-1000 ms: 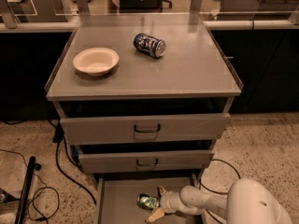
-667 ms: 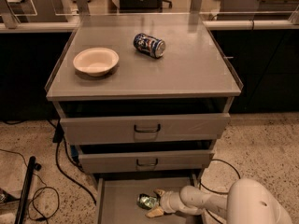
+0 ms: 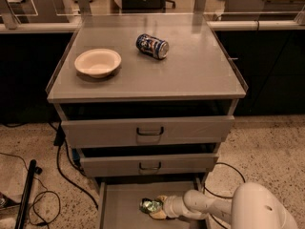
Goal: Pick green can from bottom drawer and place on counter
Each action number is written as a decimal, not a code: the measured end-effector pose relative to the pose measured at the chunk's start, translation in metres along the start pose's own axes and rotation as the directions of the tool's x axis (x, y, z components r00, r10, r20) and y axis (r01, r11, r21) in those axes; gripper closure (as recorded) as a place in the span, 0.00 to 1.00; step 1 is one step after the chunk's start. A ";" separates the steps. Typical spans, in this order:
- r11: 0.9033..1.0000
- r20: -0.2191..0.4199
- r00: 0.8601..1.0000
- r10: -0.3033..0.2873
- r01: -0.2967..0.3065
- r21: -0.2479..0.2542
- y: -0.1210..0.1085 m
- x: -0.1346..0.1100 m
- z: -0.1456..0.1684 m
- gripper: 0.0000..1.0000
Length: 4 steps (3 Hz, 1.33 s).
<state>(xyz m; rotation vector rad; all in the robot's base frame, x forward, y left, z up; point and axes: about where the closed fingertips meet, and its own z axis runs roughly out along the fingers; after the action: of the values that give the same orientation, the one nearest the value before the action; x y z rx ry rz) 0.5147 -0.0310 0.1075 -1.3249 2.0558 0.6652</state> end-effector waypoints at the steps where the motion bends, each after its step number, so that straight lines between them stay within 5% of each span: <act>1: 1.000 0.012 1.000 0.001 -0.002 0.005 0.002 -0.004 -0.013 1.00; 4: 0.995 0.086 0.995 -0.041 0.033 0.093 -0.003 -0.026 -0.135 1.00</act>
Offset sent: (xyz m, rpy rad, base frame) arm -0.0121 -0.0602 0.0755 0.0474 -0.0520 -0.0585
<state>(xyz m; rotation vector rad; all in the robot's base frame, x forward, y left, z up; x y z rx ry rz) 0.4969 -0.1088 0.2194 -1.2572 1.9628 0.5956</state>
